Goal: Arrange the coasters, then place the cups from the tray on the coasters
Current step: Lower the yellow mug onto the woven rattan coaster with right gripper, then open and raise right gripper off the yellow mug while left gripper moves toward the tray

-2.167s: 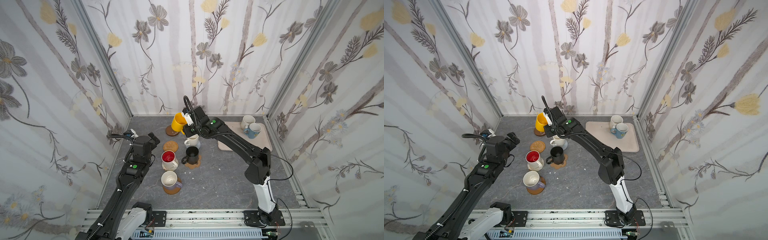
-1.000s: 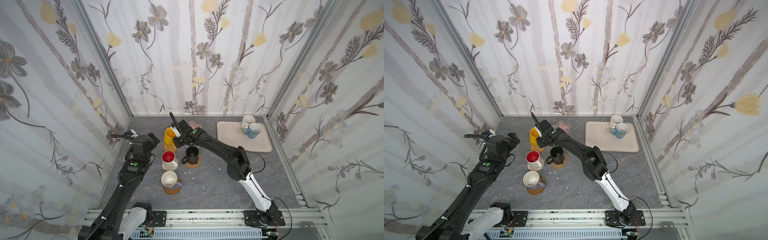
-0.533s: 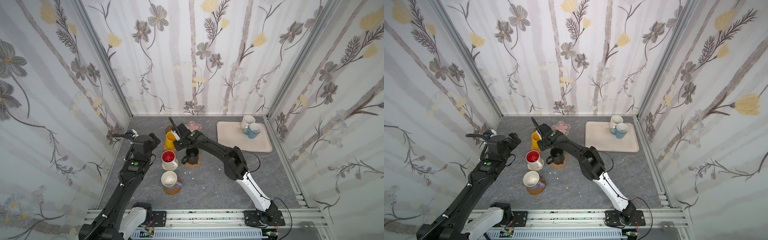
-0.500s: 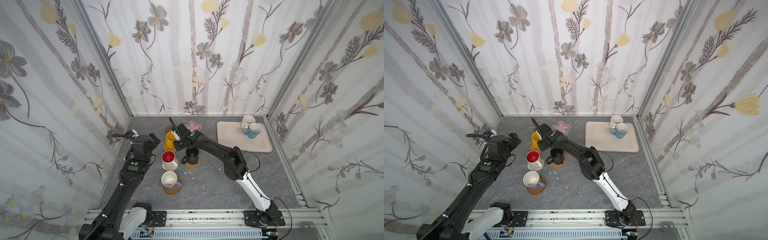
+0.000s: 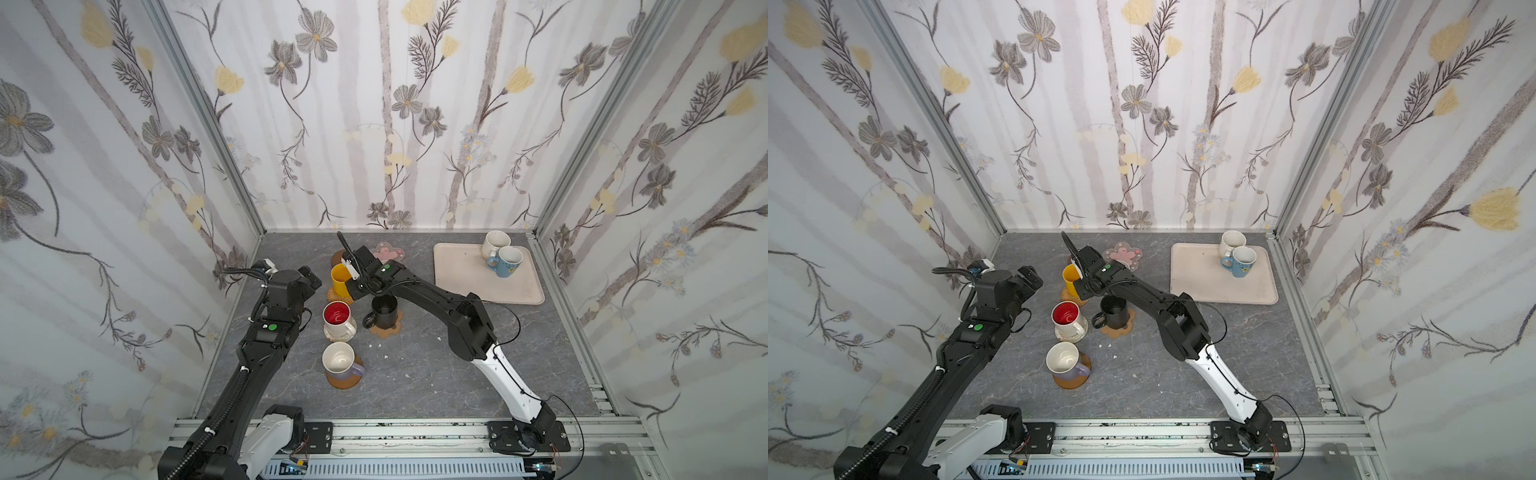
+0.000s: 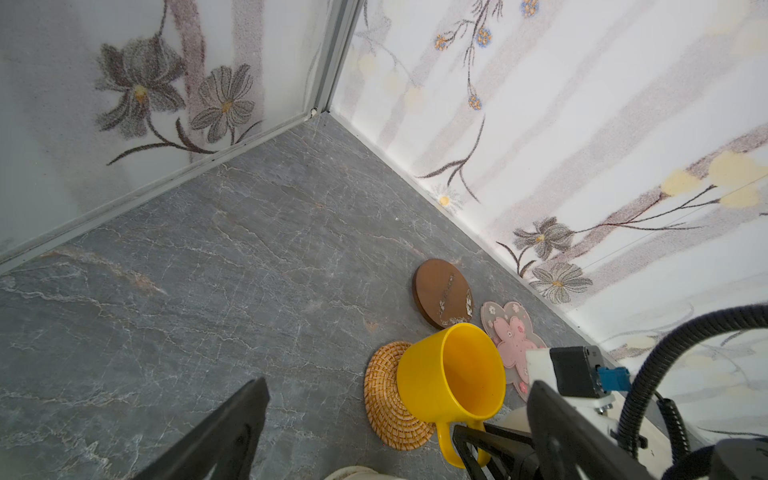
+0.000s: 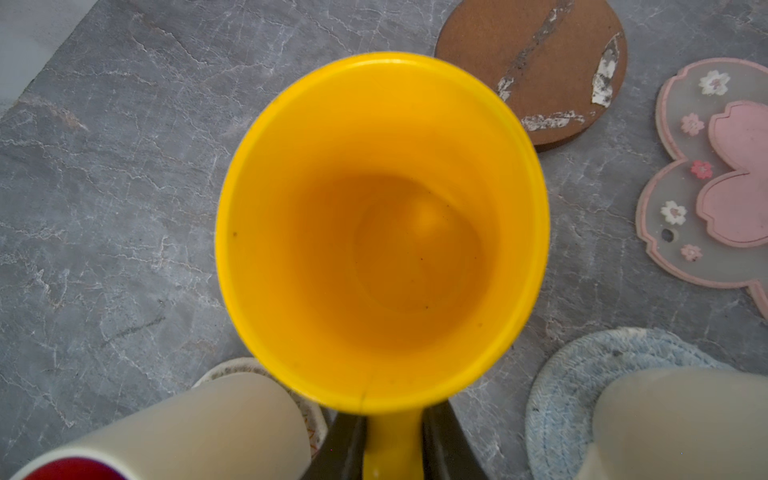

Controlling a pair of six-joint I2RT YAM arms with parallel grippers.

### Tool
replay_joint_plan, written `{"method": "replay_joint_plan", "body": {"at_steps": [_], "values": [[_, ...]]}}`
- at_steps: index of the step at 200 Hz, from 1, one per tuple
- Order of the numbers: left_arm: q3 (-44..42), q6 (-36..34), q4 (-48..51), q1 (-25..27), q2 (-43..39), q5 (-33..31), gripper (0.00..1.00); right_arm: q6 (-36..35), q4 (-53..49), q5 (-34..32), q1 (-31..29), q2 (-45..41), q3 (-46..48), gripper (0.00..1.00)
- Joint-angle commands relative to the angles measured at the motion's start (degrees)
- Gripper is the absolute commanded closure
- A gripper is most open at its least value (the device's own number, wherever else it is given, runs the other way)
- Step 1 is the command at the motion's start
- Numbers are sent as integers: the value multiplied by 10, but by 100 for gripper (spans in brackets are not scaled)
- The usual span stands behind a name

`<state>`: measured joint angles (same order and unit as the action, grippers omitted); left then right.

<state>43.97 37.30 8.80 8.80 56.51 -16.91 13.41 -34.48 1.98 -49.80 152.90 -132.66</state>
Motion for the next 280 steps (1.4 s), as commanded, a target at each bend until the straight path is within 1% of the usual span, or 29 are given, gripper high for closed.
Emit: {"method": "replay_joint_plan", "body": {"at_steps": [1,19,34,41,62,83,102,118,143,171,214,245,274,276,280], "values": [[-2,0,-18,0,0,-4,0,-6,27,8,-2,0,-4,79],[-1,0,-18,0,-1,-4,0,-6,28,11,-3,0,-5,77],[-1,-1,-18,0,-1,-4,0,-6,29,11,-5,-1,-5,68],[-1,-6,-19,0,-1,0,0,-6,28,11,-5,-2,-4,65],[9,-50,-20,1,2,52,0,-7,29,15,-5,-5,-4,59],[13,-78,-21,2,6,92,0,-9,29,13,-4,-14,-5,53],[15,-95,-25,2,3,110,0,-9,26,-5,-4,-27,-5,47],[15,-105,-29,2,2,116,0,-11,25,-6,-4,-38,-4,42],[16,-116,-32,1,-4,122,0,-17,23,-4,-4,-56,-5,38],[37,-140,-31,2,-10,134,0,-22,15,-12,-4,-77,-4,36],[72,-153,-29,18,22,162,1,-23,-7,-28,-1,-121,2,34],[128,-173,-27,72,67,143,1,-19,11,-29,11,-182,72,33],[179,-184,-26,123,123,130,1,-10,80,-53,23,-274,214,32],[182,-185,-26,126,126,128,1,-9,87,-53,37,-281,223,32],[189,-188,-26,134,136,123,1,-7,98,-55,46,-295,245,32]]}}
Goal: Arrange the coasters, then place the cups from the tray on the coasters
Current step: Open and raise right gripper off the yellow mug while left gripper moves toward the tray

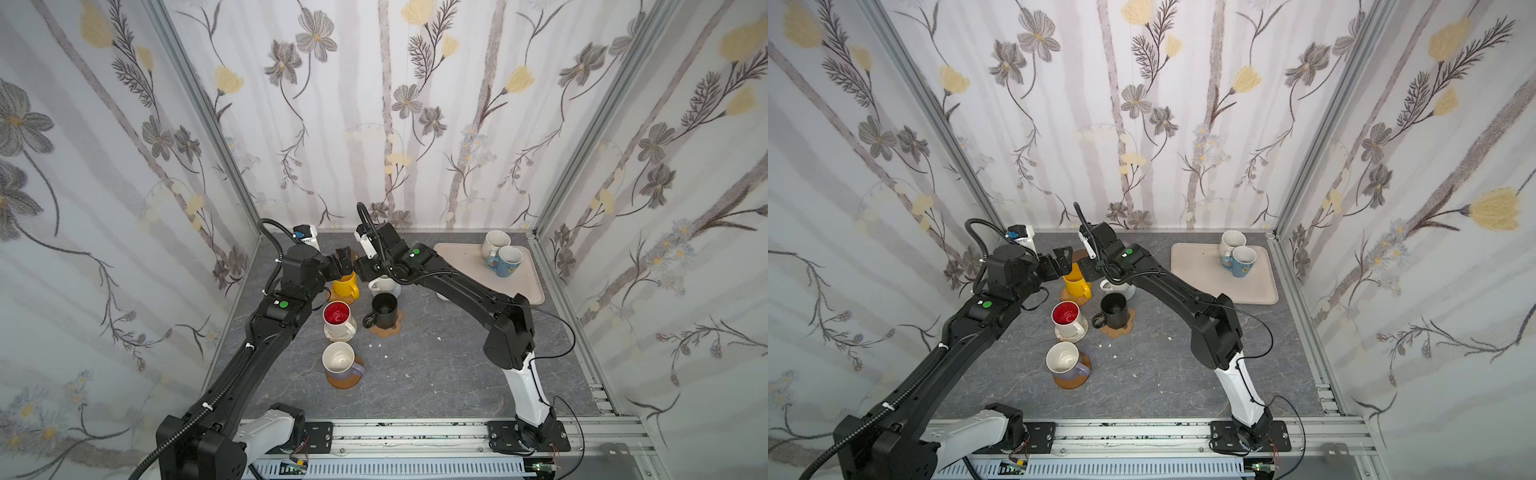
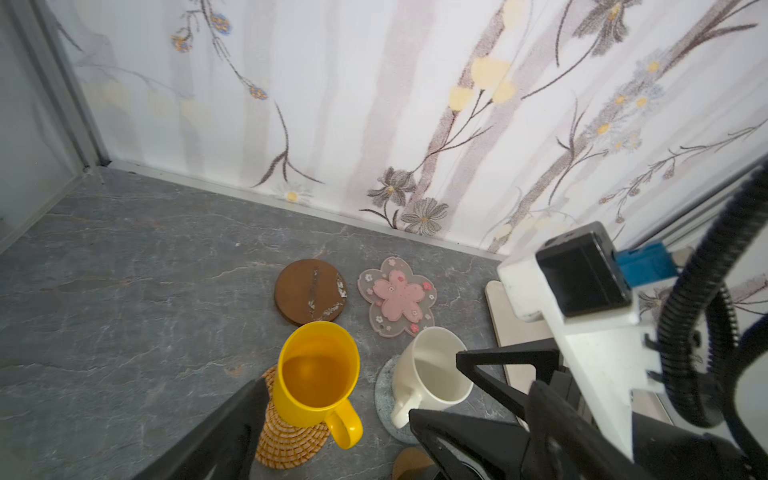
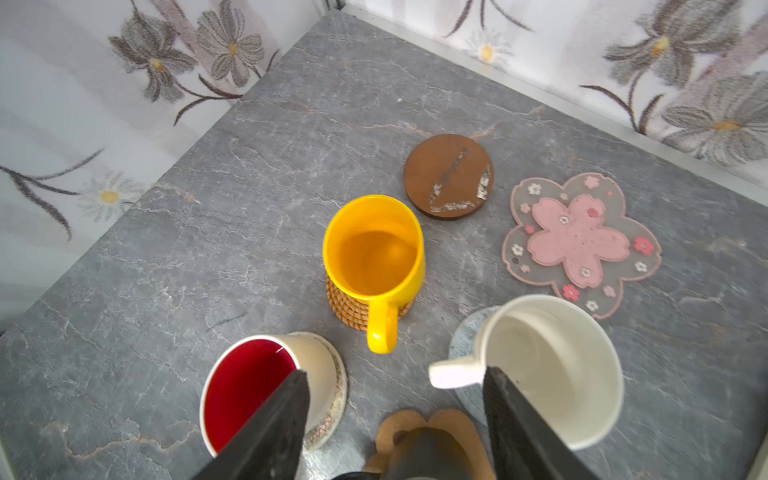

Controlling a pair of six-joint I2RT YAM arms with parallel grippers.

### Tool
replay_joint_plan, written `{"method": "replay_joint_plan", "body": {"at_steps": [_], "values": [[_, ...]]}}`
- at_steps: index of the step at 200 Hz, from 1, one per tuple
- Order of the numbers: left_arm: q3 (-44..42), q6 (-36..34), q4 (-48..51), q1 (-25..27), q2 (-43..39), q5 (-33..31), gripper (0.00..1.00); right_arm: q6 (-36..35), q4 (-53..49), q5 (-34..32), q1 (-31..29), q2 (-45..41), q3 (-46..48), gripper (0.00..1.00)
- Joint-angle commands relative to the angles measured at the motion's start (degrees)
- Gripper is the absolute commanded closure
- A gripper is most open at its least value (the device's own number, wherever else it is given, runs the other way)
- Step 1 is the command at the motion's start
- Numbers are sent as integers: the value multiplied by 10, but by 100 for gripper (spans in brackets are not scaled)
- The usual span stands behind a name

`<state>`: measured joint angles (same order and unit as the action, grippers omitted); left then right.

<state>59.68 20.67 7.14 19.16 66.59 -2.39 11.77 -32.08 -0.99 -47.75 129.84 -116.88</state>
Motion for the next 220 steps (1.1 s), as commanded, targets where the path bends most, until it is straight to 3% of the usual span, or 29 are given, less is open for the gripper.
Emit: {"method": "replay_joint_plan", "body": {"at_steps": [1,31,79,156,220], "values": [[34,-22,-10,33,37,-23,1,11,77,-25,27,-68,94,32],[96,-39,-10,85,117,-42,2,39,151,-6,78,-164,241,32],[198,-60,-11,135,245,-12,6,68,240,25,166,-291,437,32],[367,-102,-12,181,441,93,11,107,297,99,314,-448,615,31],[553,-166,-16,205,619,219,15,131,293,95,388,-585,726,33]]}}
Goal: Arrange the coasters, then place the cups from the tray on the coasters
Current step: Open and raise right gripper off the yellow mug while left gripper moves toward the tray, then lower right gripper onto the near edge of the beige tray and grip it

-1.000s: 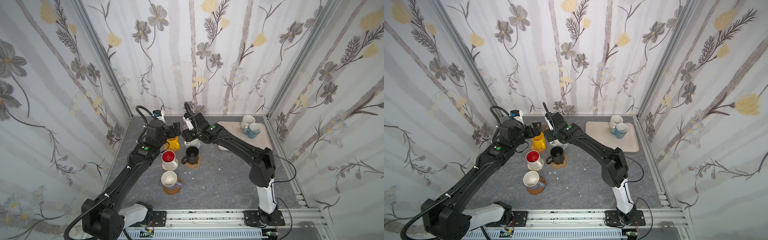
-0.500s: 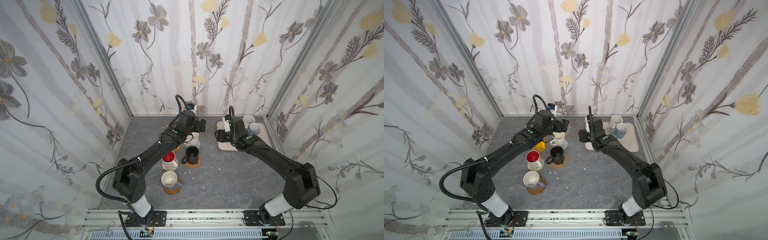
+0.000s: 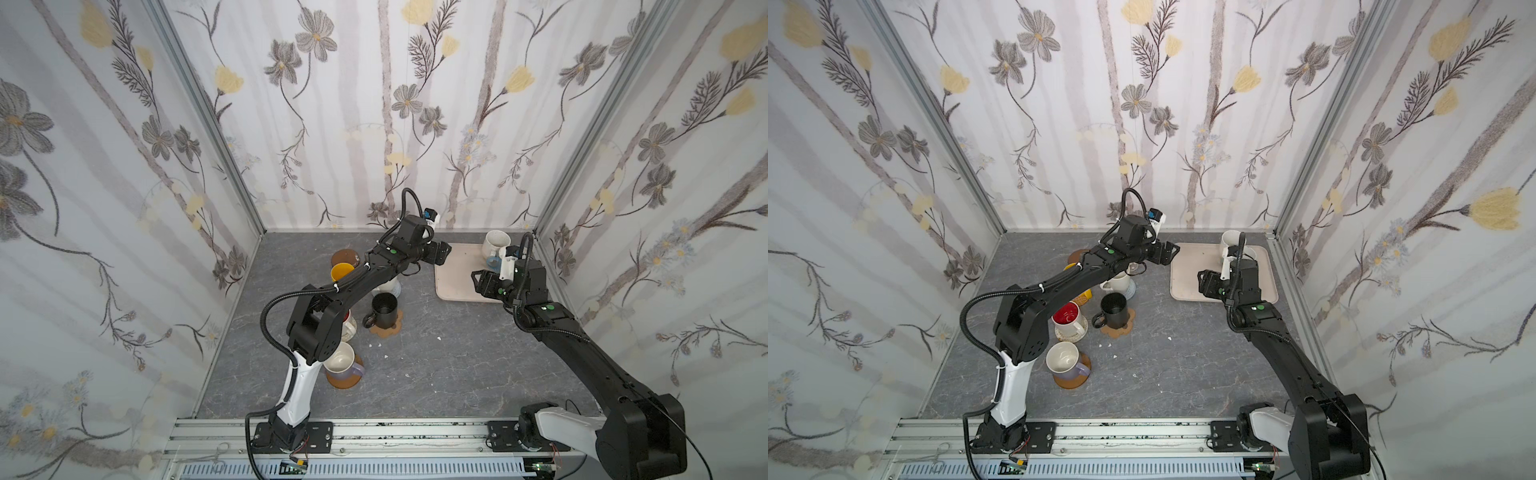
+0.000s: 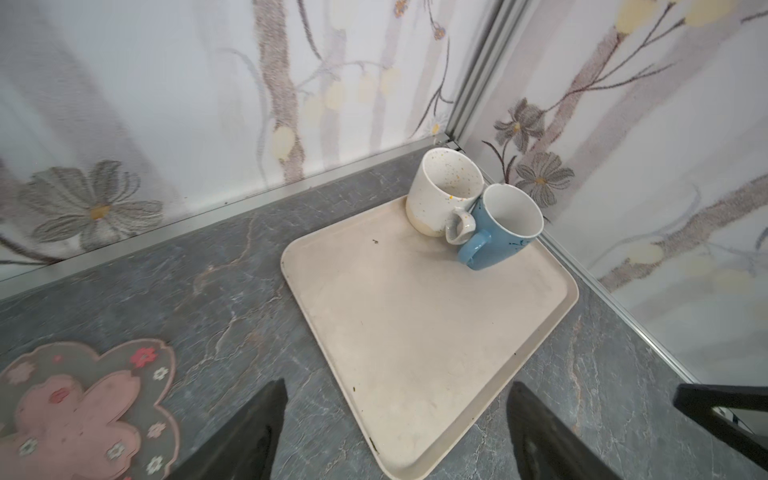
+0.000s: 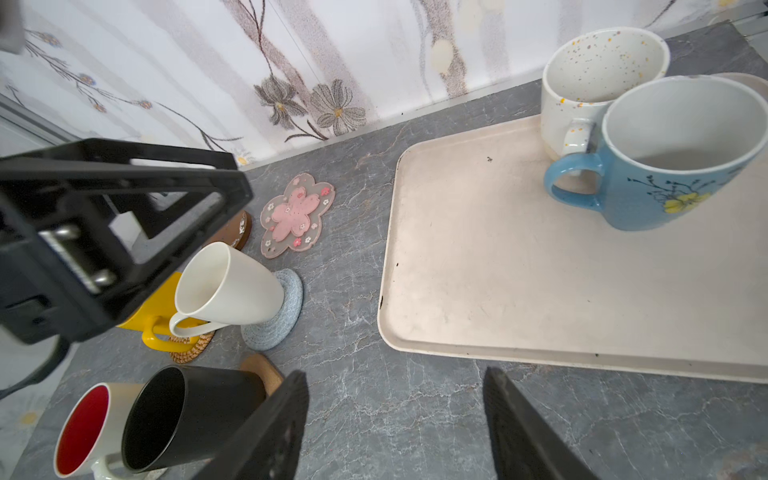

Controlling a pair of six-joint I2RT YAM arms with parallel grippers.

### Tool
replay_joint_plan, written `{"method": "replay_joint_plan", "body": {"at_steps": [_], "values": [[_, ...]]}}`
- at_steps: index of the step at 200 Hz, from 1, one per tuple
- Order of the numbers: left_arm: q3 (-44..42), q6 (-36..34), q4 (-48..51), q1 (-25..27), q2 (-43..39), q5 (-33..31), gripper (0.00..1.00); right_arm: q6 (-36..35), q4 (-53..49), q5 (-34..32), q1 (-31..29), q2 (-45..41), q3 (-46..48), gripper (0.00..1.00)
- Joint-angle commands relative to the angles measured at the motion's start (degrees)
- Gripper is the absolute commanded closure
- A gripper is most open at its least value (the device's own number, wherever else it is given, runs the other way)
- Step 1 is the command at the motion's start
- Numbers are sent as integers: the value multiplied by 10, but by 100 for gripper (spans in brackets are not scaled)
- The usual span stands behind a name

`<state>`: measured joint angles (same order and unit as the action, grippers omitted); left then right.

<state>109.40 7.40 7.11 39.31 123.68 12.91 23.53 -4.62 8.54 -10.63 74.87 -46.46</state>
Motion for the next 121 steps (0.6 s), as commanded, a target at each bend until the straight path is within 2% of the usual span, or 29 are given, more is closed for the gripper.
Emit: {"method": "replay_joint_plan", "body": {"at_steps": [1,37,63,100,121], "values": [[59,-33,-16,3,52,68,15,13,18,-1,18,-37,22,33],[209,-14,-23,7,180,134,18,26,16,11,66,-101,67,32],[288,-13,-28,13,249,145,18,39,15,44,115,-111,65,31],[297,-2,-39,17,281,130,19,68,34,128,177,-35,22,31],[265,20,-39,18,276,83,32,58,31,136,182,11,-5,36]]}}
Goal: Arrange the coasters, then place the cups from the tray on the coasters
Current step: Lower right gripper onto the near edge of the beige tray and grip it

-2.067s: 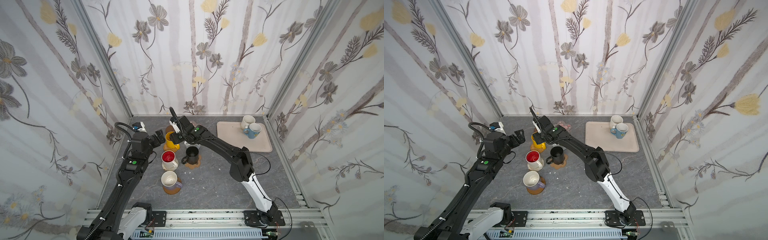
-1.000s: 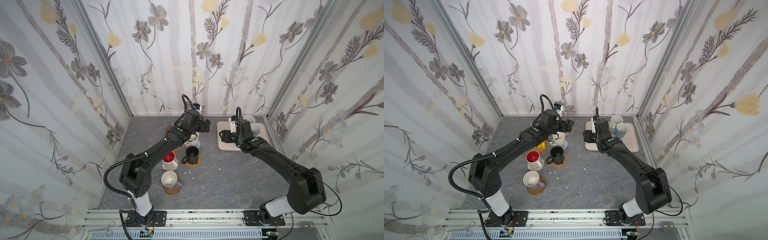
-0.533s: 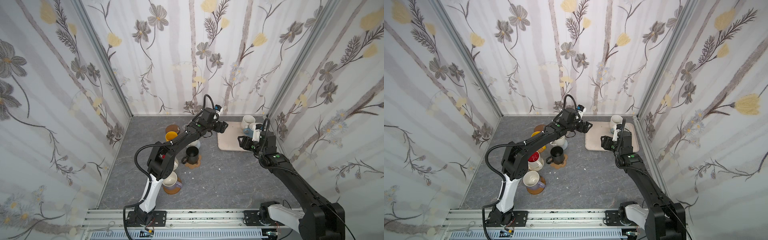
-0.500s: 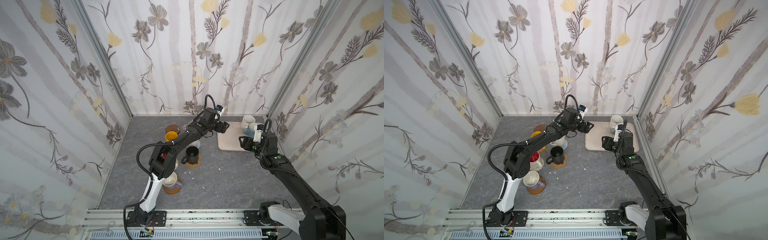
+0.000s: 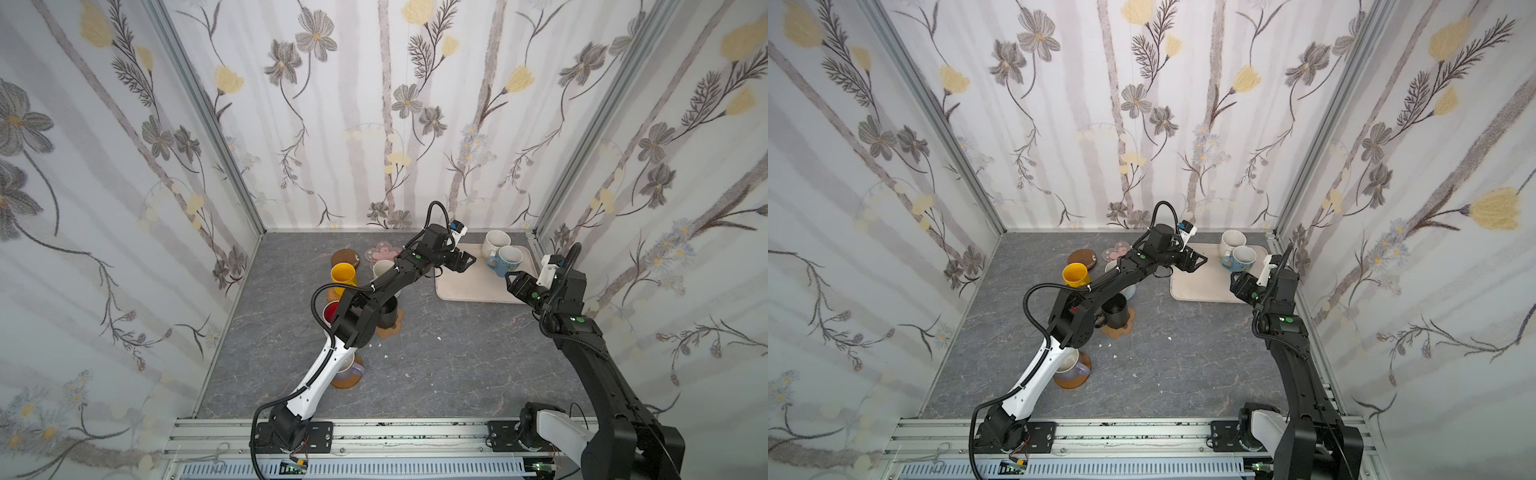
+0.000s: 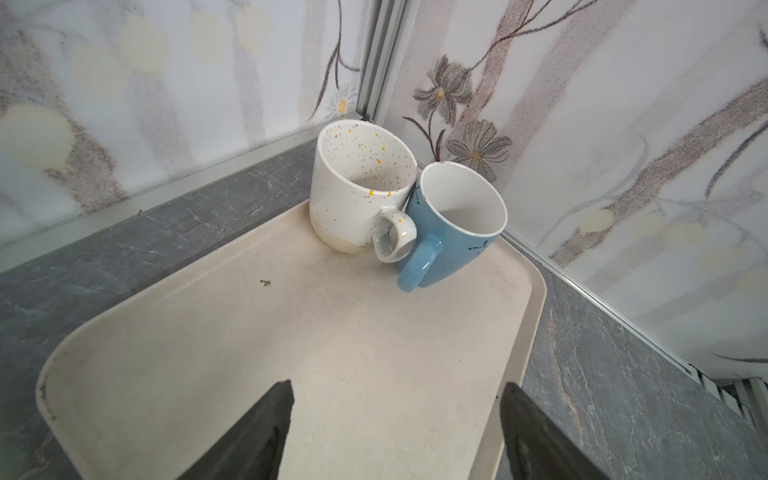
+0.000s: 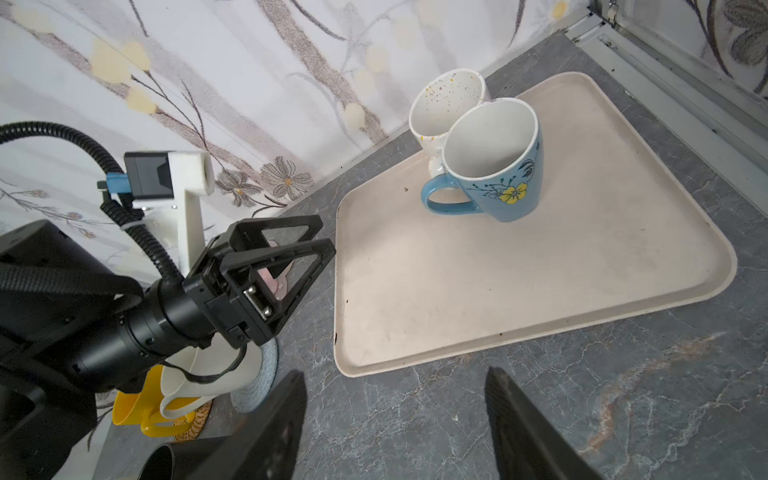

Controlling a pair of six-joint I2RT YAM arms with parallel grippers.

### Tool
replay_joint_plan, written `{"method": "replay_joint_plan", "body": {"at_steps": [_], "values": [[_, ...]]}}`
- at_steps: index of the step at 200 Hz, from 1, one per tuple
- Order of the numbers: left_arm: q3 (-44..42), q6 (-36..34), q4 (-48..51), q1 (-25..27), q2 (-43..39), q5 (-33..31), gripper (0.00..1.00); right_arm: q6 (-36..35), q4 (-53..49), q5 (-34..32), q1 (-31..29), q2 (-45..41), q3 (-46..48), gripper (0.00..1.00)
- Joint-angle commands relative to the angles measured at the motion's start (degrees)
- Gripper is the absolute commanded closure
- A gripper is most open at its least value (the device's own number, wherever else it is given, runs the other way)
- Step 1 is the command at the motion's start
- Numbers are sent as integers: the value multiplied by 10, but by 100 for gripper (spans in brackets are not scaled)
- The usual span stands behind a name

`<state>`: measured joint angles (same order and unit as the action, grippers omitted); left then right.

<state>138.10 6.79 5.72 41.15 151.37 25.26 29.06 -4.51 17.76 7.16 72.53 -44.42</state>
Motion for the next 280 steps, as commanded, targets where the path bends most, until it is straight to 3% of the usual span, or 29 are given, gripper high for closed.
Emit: {"method": "replay_joint_plan", "body": {"at_steps": [1,39,65,90,105,137,211,280], "values": [[-22,27,-25,0,-2,-43,33,2,30,44,4,36,-26,36],[-105,72,-28,-5,-61,-128,40,-54,-27,11,-40,121,-64,52],[-162,118,-30,-20,-126,-199,31,-56,-16,-17,-85,160,-58,58],[-224,160,-34,-43,-194,-228,18,-62,-31,-30,-126,234,-93,65],[-262,163,-39,-51,-235,-242,15,-62,-35,-39,-149,267,-116,64],[-334,160,-55,-61,-316,-270,12,-73,-50,-59,-195,330,-163,52],[-406,179,-63,-101,-454,-252,9,-98,-121,-125,-273,461,-313,49],[-428,164,-65,-105,-497,-273,6,-115,-183,-175,-313,537,-391,52]]}}
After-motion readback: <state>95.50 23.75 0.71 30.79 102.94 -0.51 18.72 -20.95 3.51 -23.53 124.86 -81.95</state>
